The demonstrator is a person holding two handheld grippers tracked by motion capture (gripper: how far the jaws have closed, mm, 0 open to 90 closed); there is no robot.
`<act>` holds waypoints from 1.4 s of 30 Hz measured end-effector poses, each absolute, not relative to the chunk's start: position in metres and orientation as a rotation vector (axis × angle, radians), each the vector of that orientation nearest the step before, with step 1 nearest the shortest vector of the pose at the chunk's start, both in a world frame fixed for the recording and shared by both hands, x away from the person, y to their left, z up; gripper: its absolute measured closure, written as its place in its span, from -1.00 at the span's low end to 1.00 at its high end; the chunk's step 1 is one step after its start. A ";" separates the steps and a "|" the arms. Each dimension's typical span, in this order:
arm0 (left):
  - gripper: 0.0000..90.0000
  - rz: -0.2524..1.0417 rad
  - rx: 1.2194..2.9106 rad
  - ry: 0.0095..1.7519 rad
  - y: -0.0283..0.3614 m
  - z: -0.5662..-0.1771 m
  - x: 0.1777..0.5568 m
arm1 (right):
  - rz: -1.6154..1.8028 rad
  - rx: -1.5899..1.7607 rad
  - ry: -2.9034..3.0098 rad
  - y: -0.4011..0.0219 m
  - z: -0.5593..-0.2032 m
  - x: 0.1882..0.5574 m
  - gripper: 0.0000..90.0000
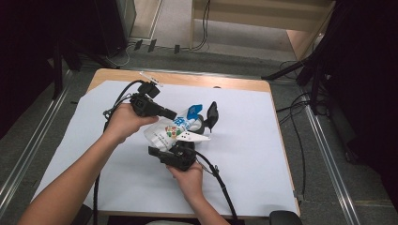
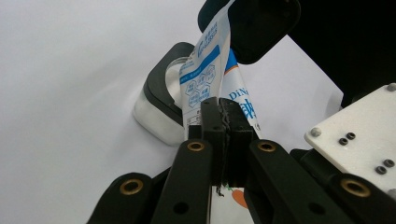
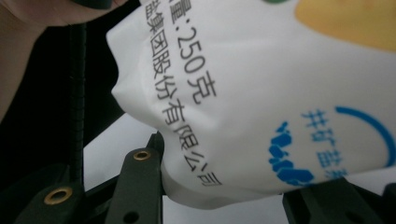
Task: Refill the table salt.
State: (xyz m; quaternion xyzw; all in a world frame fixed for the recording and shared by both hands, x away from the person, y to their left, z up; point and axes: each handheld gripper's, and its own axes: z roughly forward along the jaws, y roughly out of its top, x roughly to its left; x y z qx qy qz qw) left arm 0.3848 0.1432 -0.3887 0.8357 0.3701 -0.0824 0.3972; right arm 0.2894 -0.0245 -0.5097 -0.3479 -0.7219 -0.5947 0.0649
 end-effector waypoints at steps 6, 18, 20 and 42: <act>1.00 -0.210 2.124 0.924 0.143 -0.389 0.384 | -1.770 -1.077 -2.225 -0.026 -0.514 0.288 0.34; 1.00 -0.207 2.128 0.882 0.140 -0.385 0.379 | -1.747 -1.107 -2.292 -0.028 -0.517 0.290 0.29; 1.00 -0.206 2.132 0.882 0.139 -0.384 0.378 | -1.745 -1.107 -2.294 -0.027 -0.518 0.291 0.28; 1.00 -0.199 2.142 0.857 0.141 -0.381 0.375 | -1.722 -1.135 -2.391 -0.030 -0.520 0.294 0.27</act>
